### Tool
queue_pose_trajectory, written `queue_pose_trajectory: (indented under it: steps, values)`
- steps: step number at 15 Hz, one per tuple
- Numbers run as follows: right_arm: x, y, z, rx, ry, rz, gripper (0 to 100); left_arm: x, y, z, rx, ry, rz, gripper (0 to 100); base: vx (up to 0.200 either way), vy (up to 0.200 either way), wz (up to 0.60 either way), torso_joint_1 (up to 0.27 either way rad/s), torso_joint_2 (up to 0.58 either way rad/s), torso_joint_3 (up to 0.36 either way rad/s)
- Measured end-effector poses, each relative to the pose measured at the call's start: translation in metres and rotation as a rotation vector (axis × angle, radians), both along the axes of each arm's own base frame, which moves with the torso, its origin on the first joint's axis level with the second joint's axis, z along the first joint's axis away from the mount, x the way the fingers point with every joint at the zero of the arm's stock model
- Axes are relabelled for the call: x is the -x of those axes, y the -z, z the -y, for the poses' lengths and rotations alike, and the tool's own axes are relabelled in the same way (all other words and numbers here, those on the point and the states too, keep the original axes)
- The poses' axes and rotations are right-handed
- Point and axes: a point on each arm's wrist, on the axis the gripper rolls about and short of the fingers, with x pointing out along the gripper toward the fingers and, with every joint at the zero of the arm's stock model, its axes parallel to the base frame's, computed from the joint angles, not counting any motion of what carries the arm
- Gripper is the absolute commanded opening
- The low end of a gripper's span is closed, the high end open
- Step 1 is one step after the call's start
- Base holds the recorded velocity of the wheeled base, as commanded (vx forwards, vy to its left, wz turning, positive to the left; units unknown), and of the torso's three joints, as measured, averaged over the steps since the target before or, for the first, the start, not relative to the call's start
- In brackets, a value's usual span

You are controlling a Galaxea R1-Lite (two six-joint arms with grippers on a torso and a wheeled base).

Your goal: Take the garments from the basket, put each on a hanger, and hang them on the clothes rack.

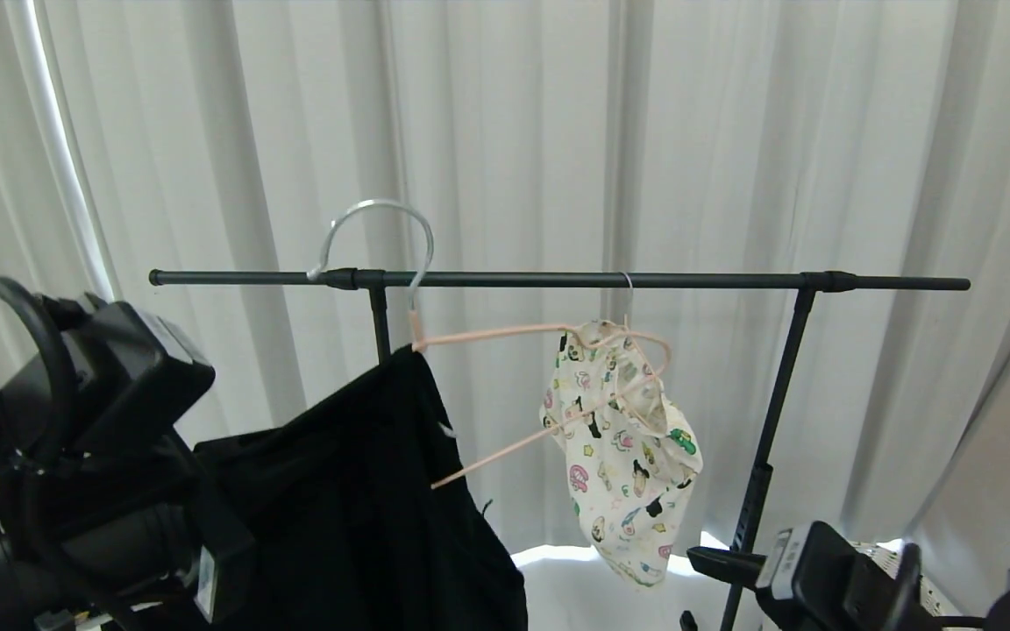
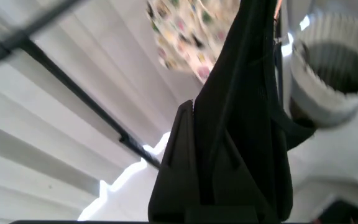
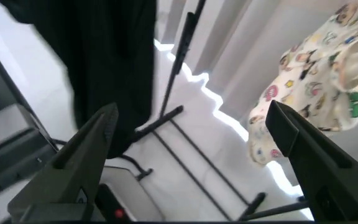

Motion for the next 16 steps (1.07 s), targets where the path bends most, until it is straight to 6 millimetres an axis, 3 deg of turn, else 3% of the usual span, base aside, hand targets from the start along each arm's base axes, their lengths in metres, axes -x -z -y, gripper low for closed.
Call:
queue_pose_trajectory:
  steps: [5, 10, 13, 16]
  values:
    - [-0.028, -0.012, -0.051, -0.137, 0.102, -0.1, 100, -0.008, -0.017, 0.004, 0.025, -0.008, 0.041, 0, 0.0, 0.0, 0.0, 0.0, 0.0, 0.0]
    - [-0.063, -0.02, -0.074, -0.194, 0.18, -0.086, 100, -0.008, -0.021, 0.005, 0.04, -0.005, 0.061, 0, 0.0, 0.0, 0.0, 0.0, 0.0, 0.0]
    - [-0.066, -0.024, -0.091, -0.225, 0.167, -0.078, 100, -0.008, -0.022, 0.005, 0.042, -0.003, 0.064, 0, 0.0, 0.0, 0.0, 0.0, 0.0, 0.0]
    - [-0.053, -0.021, -0.105, -0.219, 0.114, -0.085, 100, -0.008, -0.023, 0.005, 0.042, -0.002, 0.064, 0, 0.0, 0.0, 0.0, 0.0, 0.0, 0.0]
